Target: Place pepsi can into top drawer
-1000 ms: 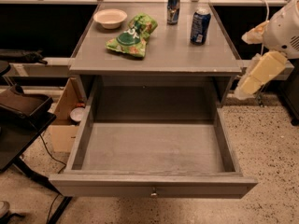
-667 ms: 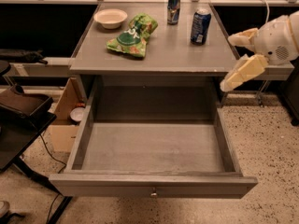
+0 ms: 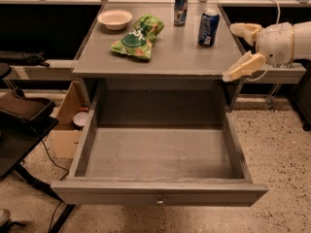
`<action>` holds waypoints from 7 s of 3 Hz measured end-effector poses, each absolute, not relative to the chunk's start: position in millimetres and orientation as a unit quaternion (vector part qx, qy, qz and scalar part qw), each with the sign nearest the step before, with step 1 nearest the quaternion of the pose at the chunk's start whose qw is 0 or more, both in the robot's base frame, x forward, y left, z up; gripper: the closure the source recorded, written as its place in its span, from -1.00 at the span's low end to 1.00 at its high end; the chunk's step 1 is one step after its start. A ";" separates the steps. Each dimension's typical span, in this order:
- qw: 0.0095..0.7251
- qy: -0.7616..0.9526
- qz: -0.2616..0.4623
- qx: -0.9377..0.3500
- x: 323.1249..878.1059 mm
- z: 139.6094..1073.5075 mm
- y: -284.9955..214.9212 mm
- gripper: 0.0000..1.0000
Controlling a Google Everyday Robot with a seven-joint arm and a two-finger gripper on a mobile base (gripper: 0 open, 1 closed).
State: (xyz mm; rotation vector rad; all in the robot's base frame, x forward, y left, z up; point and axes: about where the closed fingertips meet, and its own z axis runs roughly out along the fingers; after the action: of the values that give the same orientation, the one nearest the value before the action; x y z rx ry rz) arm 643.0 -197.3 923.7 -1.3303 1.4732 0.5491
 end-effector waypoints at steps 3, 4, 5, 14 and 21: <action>0.558 0.600 0.229 -0.525 673.4 931.0 -202.6 -1.00; 0.570 0.647 0.231 -0.450 714.4 918.0 -194.3 -1.00; 0.583 0.689 0.203 -0.380 758.8 915.0 -198.4 -1.00; 0.642 0.716 0.182 -0.204 909.6 899.6 -195.6 0.91; 0.624 0.573 0.333 -0.414 563.5 802.3 -107.3 1.00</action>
Offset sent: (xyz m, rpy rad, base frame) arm 0.0118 -0.0092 0.0133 0.0114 -0.0631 -0.0056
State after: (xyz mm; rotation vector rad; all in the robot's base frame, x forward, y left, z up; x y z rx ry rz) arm 563.5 -107.3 802.3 -0.9493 1.3158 0.7643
